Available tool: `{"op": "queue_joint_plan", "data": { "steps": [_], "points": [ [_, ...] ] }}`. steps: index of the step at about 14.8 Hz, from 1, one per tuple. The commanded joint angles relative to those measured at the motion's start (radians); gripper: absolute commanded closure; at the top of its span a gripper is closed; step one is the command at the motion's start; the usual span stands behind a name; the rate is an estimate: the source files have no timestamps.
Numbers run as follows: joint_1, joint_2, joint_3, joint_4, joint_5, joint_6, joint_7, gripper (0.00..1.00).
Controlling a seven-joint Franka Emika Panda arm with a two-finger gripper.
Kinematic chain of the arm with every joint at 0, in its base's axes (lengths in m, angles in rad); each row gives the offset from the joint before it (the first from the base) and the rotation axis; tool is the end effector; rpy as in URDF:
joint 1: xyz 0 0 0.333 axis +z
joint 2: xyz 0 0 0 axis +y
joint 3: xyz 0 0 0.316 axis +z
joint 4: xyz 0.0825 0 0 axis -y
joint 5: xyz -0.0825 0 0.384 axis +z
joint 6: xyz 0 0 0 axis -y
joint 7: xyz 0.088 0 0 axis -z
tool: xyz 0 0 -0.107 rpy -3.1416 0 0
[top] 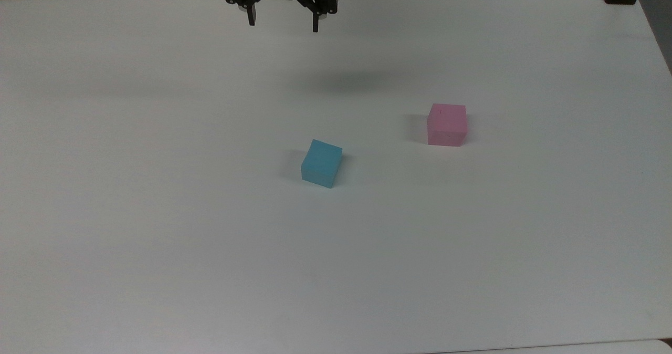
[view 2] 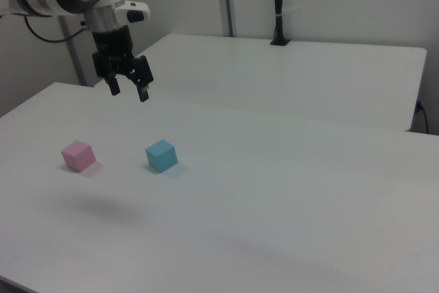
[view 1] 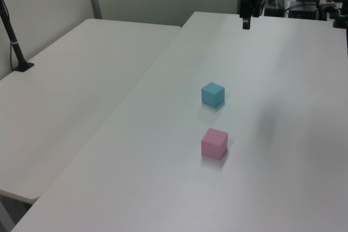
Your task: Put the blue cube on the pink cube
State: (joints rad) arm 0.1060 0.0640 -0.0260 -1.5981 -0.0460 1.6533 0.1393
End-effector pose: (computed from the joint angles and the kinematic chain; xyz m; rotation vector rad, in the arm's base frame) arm 0.5780 0.0422 0.5826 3.0922 -0.0855 -0.0055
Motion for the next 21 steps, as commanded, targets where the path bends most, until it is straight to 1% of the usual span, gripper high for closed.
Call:
{"op": "queue_joint_plan", "data": {
  "steps": [1, 11, 13, 15, 17, 19, 21],
  "points": [
    [-0.011, -0.018, 0.000, -0.020, 0.020, -0.007, -0.026, 0.00],
    [-0.011, -0.013, 0.000, -0.019, 0.021, -0.001, -0.026, 0.00],
    [-0.009, -0.007, 0.000, -0.025, 0.032, 0.048, -0.024, 0.00],
    [-0.005, 0.025, 0.000, -0.025, 0.061, 0.092, -0.014, 0.00],
    [0.003, 0.056, 0.008, -0.025, 0.064, 0.132, 0.000, 0.00],
    [0.007, 0.095, 0.012, -0.025, 0.070, 0.173, 0.064, 0.00],
    [0.035, 0.146, 0.012, -0.025, 0.071, 0.238, 0.126, 0.00]
  ]
}}
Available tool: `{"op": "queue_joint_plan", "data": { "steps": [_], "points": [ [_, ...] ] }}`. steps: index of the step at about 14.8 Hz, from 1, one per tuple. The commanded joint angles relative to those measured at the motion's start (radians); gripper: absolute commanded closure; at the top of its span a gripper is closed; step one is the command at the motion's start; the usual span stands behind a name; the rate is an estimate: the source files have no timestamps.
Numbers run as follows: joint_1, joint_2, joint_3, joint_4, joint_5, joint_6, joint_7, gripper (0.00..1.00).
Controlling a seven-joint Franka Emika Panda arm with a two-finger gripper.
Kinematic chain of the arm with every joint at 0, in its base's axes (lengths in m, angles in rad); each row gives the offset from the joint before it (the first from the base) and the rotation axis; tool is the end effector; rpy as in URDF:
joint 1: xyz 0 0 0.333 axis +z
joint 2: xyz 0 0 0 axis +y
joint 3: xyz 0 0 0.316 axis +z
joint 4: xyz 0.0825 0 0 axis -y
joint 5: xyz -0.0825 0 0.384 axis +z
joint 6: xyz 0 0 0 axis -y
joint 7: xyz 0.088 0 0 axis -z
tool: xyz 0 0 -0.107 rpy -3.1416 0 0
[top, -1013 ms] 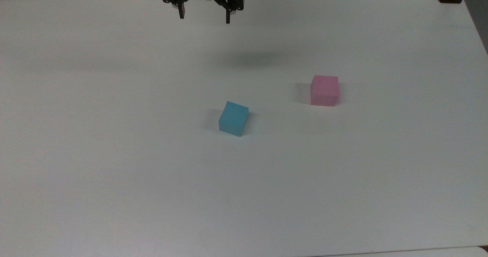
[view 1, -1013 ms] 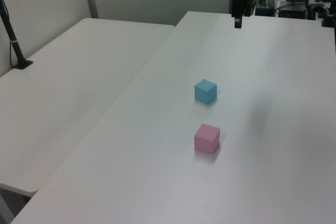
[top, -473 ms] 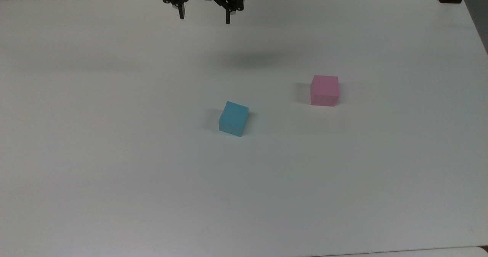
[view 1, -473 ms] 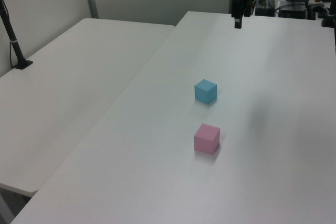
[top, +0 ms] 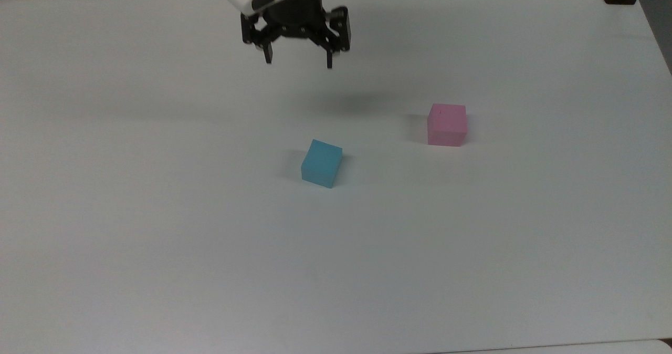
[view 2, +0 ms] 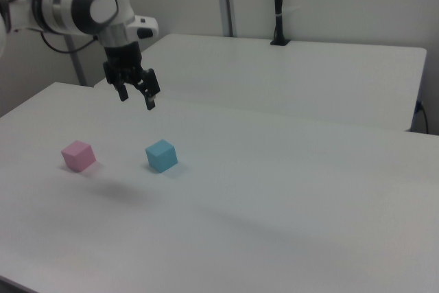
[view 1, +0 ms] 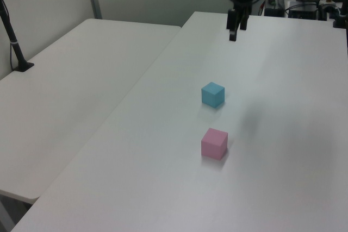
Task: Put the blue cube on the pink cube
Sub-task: 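Move the open gripper over the light-blue cube and lower onto it, then close the gripper on the light-blue cube and lift it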
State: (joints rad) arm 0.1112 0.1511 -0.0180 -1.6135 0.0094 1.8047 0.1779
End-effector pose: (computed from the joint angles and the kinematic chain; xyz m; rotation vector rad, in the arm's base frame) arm 0.6112 0.0586 0.5366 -3.1262 0.1352 -0.0608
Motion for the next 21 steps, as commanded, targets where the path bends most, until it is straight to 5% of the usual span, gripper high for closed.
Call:
{"op": "queue_joint_plan", "data": {
  "steps": [1, 6, 13, 15, 18, 21],
  "points": [
    [0.035, 0.092, 0.004, -0.009, 0.014, 0.109, 0.124, 0.00],
    [0.079, 0.272, 0.001, -0.009, -0.038, 0.255, 0.285, 0.00],
    [0.076, 0.320, 0.001, -0.006, -0.095, 0.280, 0.322, 0.01],
    [0.078, 0.338, 0.001, -0.006, -0.106, 0.300, 0.321, 0.18],
    [0.078, 0.349, 0.001, -0.006, -0.111, 0.355, 0.321, 0.64],
    [0.085, 0.334, 0.003, -0.006, -0.124, 0.346, 0.286, 0.76]
  ]
}}
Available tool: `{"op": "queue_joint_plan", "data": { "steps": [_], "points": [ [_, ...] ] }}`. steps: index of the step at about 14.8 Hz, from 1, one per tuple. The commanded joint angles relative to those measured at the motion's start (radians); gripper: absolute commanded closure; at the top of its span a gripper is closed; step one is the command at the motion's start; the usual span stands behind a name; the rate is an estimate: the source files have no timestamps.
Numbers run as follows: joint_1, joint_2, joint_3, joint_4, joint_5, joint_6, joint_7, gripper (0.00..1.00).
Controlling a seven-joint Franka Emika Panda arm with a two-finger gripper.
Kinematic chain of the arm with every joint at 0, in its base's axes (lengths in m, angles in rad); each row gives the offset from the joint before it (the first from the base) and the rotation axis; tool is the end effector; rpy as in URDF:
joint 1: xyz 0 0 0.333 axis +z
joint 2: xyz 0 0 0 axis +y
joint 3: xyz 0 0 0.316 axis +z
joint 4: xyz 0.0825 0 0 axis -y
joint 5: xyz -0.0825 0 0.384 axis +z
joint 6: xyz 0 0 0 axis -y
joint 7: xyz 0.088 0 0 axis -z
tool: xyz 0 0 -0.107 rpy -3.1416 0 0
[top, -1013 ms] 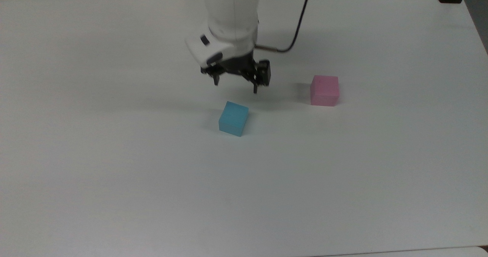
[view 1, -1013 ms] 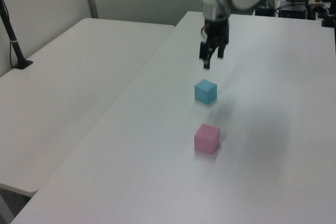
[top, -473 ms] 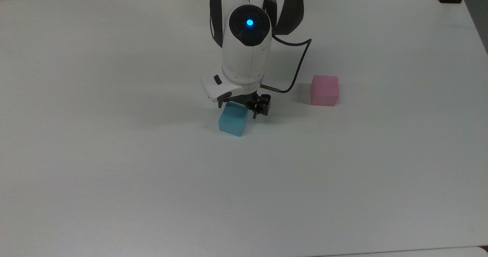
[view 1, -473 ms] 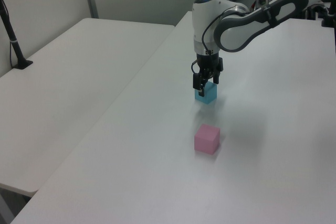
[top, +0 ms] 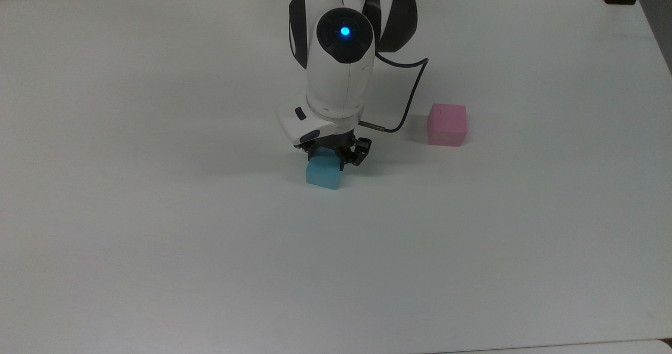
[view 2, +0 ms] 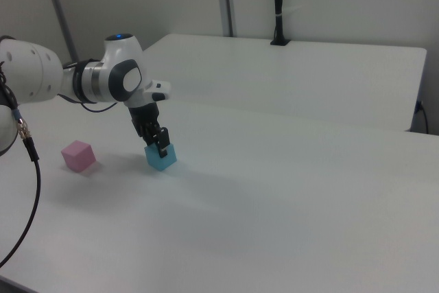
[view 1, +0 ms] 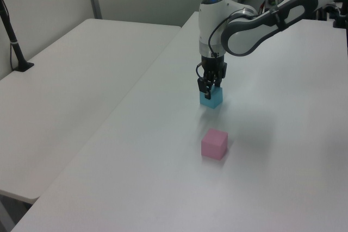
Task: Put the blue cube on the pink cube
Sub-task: 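Close the gripper on the light-blue cube and lift it, then carry the light-blue cube over the pink cube and lower it on top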
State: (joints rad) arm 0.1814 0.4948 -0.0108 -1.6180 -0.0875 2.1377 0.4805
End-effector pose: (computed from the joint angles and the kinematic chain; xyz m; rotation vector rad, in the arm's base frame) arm 0.6754 0.1135 0.3399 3.0469 -0.4021 0.0753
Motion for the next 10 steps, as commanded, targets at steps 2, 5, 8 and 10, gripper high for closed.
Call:
{"op": "queue_joint_plan", "data": {
  "steps": [2, 5, 8, 10],
  "points": [
    [0.076, -0.059, -0.004, -0.005, -0.031, -0.031, -0.046, 0.76],
    [0.177, -0.117, -0.003, -0.002, -0.028, -0.128, -0.036, 0.75],
    [0.254, -0.116, -0.001, 0.012, -0.015, -0.128, 0.044, 0.74],
    [0.300, -0.114, -0.001, 0.012, -0.009, -0.130, 0.064, 0.74]
  ]
}}
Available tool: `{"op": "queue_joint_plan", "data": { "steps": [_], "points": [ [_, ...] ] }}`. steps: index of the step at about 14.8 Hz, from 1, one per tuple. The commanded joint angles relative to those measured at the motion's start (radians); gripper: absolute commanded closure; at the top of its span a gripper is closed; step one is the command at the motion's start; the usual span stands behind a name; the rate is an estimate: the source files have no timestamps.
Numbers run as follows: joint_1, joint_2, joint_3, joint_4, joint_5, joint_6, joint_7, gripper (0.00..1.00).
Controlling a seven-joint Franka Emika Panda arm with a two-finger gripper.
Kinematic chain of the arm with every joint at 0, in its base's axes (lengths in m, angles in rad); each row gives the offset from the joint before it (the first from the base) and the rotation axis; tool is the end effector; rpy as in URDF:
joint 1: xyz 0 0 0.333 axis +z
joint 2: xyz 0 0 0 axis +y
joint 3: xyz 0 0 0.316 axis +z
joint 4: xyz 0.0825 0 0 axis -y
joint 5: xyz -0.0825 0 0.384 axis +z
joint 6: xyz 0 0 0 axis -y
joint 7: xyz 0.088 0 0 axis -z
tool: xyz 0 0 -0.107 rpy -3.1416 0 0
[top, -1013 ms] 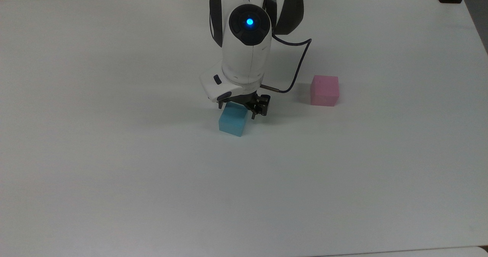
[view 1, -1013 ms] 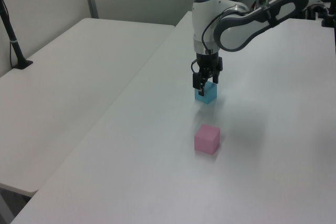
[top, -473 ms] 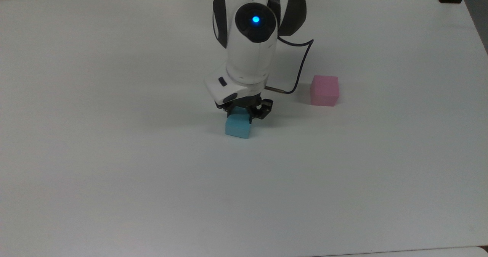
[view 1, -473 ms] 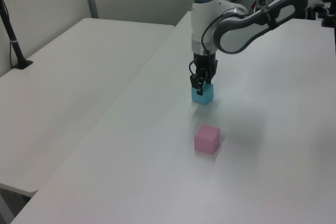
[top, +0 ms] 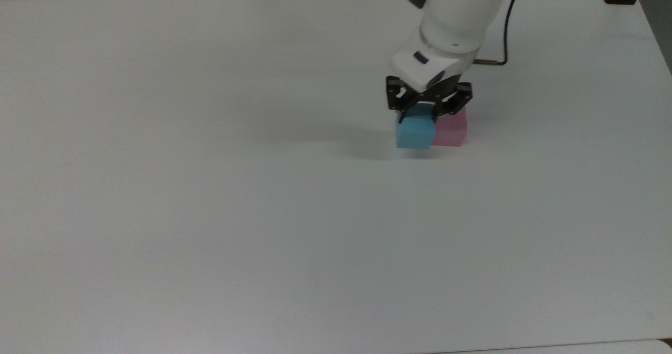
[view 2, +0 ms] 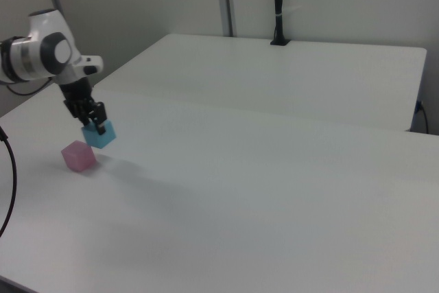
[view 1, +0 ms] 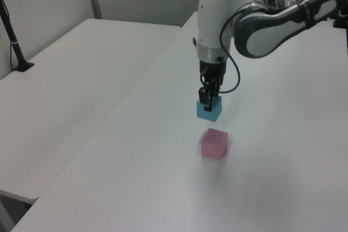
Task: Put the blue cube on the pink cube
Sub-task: 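Carry the light-blue cube over the pink cube and lower it on top, then open the gripper and raise it away from the stacked cubes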
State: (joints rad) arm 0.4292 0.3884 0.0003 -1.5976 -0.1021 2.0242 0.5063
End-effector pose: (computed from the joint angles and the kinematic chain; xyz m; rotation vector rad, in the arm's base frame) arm 0.6142 0.2748 0.4115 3.0736 -0.0520 0.1166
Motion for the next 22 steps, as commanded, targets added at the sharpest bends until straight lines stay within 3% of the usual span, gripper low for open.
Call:
{"op": "queue_joint_plan", "data": {
  "steps": [1, 6, 7, 11, 17, 20, 22],
  "points": [
    [0.068, -0.008, -0.013, -0.009, 0.010, -0.016, 0.053, 0.74],
    [0.126, -0.002, -0.013, -0.010, 0.012, -0.010, 0.106, 0.68],
    [0.128, -0.003, -0.011, -0.009, 0.012, -0.015, 0.107, 0.63],
    [0.121, 0.001, -0.003, -0.012, 0.010, -0.013, 0.106, 0.00],
    [0.092, -0.110, -0.025, -0.009, 0.007, -0.099, 0.049, 0.00],
    [-0.016, -0.204, -0.031, -0.009, 0.009, -0.211, -0.124, 0.00],
    [-0.107, -0.256, -0.031, -0.012, 0.009, -0.271, -0.156, 0.00]
  ]
}}
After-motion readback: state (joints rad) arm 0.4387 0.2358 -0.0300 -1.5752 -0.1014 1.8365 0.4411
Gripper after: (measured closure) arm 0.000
